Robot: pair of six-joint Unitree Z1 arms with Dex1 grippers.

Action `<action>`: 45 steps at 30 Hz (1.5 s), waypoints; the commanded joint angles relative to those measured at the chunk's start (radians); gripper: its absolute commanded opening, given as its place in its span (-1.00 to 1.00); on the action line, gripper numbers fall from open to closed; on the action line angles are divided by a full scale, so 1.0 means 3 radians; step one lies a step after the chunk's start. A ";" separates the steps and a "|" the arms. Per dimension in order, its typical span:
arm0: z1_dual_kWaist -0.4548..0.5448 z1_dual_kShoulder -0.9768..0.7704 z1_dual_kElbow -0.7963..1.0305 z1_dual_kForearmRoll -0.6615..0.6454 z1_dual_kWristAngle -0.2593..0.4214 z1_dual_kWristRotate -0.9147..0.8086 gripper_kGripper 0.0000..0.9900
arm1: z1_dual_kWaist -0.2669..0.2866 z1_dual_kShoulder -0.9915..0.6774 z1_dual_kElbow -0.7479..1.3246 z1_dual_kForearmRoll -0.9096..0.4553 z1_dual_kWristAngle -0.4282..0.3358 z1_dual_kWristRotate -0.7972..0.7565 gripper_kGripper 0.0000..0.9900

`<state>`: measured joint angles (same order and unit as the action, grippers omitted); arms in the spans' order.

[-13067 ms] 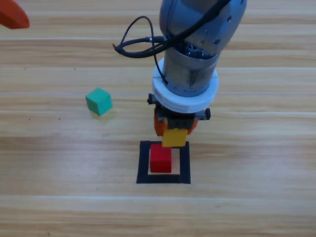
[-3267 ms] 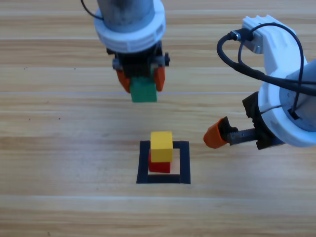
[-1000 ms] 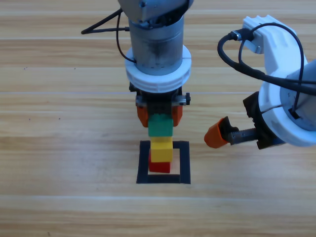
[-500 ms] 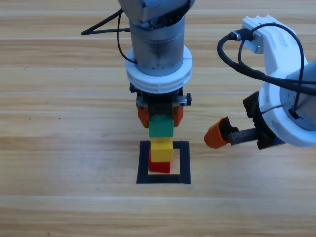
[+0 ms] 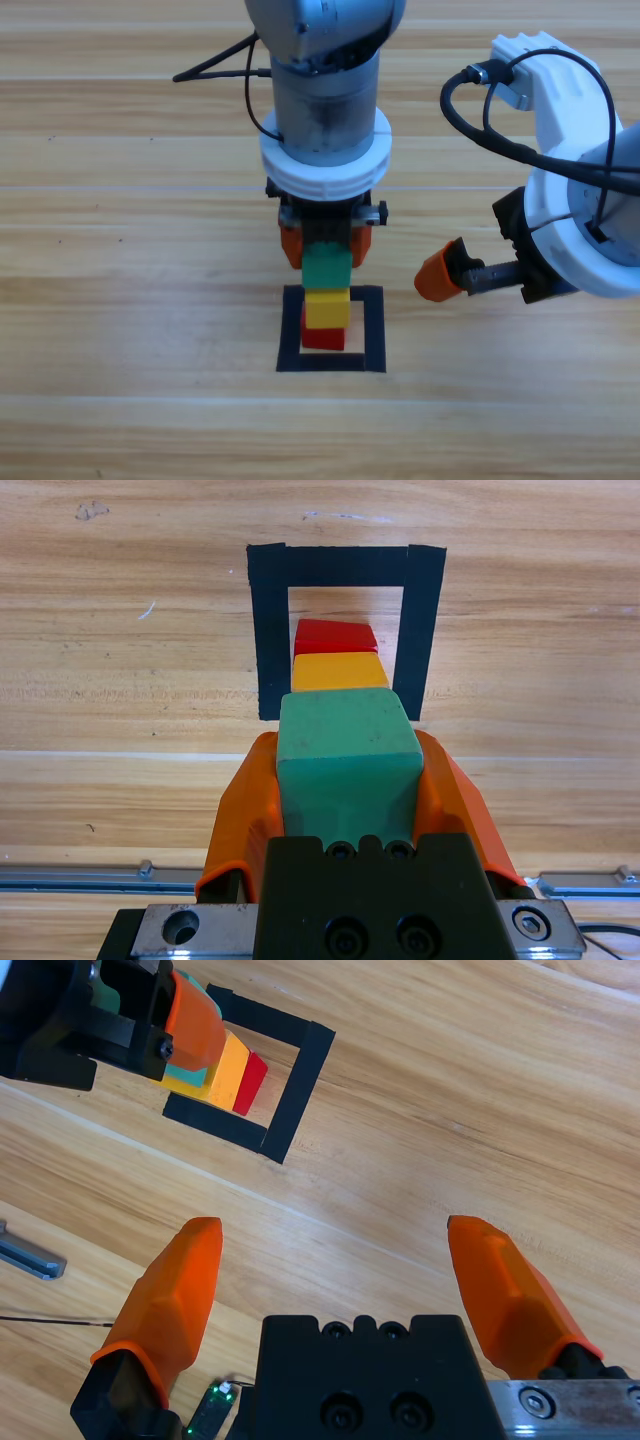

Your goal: Stack the blocks in the rectangular block: red at the bottom, yellow in the middle, green on top

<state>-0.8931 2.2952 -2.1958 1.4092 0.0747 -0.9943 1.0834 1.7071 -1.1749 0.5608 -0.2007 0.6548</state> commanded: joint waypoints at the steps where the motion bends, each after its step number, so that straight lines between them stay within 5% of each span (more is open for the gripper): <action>1: -0.0081 0.0173 0.0002 -0.0008 -0.0044 0.0006 -0.94 | -0.0099 0.0118 0.0092 -0.0110 0.0066 -0.0045 1.00; 42: -0.0091 0.0259 0.0013 -0.0029 -0.0044 -0.0009 -0.94 | -0.0099 0.0124 0.0092 -0.0110 0.0076 -0.0066 1.00; 45: -0.0091 0.0259 -0.0003 -0.0029 -0.0044 -0.0014 -0.70 | -0.0099 0.0129 0.0092 -0.0110 0.0076 -0.0066 1.00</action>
<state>-0.8981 2.3199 -2.1959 1.4081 0.0736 -0.9943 1.0834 1.7071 -1.1748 0.5608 -0.1989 0.6398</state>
